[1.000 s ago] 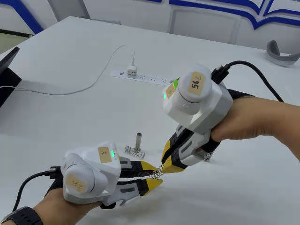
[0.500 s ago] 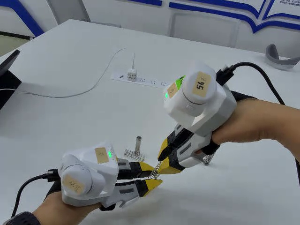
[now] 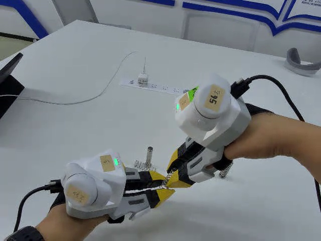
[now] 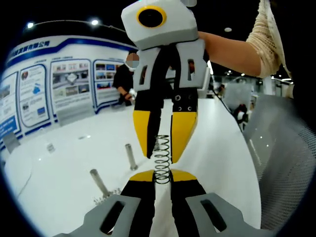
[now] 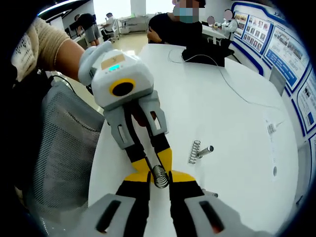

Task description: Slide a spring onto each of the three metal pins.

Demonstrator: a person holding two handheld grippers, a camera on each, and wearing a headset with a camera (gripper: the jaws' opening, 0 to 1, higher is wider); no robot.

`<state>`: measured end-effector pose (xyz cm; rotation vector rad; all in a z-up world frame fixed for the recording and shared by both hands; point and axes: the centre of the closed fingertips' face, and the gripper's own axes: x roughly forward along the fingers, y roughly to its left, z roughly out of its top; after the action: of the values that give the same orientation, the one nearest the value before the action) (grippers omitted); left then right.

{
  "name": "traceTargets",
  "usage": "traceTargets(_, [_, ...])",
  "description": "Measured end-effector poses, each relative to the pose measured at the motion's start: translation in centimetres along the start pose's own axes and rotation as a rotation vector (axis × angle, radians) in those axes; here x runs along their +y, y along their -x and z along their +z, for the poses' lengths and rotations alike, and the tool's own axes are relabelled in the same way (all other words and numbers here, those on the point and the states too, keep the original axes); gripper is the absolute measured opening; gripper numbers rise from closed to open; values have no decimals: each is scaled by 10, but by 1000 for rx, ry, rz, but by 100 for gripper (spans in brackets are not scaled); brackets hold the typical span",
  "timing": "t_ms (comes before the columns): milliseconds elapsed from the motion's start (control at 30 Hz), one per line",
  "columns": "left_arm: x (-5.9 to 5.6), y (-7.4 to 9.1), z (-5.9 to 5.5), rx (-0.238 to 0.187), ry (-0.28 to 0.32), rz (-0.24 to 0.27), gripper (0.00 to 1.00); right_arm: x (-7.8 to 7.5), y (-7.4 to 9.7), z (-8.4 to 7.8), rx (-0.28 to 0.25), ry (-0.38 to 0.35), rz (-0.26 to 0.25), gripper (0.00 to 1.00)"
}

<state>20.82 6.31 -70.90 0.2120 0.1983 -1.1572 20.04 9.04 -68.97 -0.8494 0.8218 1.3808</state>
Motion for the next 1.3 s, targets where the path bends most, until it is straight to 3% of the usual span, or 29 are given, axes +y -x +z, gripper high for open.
traceTargets(767, [4, -2, 7, -19, -11, 22, 12, -2, 4, 5, -5, 14, -19, 12])
traceTargets(1067, [8, 4, -1, 0, 15, 40, 21, -12, 12, -1, 8, 3, -40, 12])
traceTargets(1300, [18, 16, -8, 9, 43, 75, 28, -26, 26, -11, 19, -20, -82, 12])
